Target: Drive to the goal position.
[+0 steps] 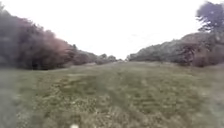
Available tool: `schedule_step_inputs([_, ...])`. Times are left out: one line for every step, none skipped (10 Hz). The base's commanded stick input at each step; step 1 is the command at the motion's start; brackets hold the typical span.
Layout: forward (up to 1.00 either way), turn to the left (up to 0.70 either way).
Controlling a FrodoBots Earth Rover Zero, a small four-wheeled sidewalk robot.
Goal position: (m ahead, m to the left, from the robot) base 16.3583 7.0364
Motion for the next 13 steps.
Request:
schedule_step_inputs([0.7,0.35])
schedule_step_inputs([0.7,0.35])
schedule_step_inputs([0.7,0.15])
schedule_step_inputs([0.7,0.06])
schedule_step_inputs([0.7,0.0])
schedule_step_inputs([0.7,0.0])
schedule_step_inputs([0.7,0.0])
schedule_step_inputs([0.7,0.0])
schedule_step_inputs([0.7,0.0])
schedule_step_inputs([0.7,0.0])
schedule_step_inputs([0.7,0.0])
schedule_step_inputs([0.7,0.0])
schedule_step_inputs([0.7,0.0])
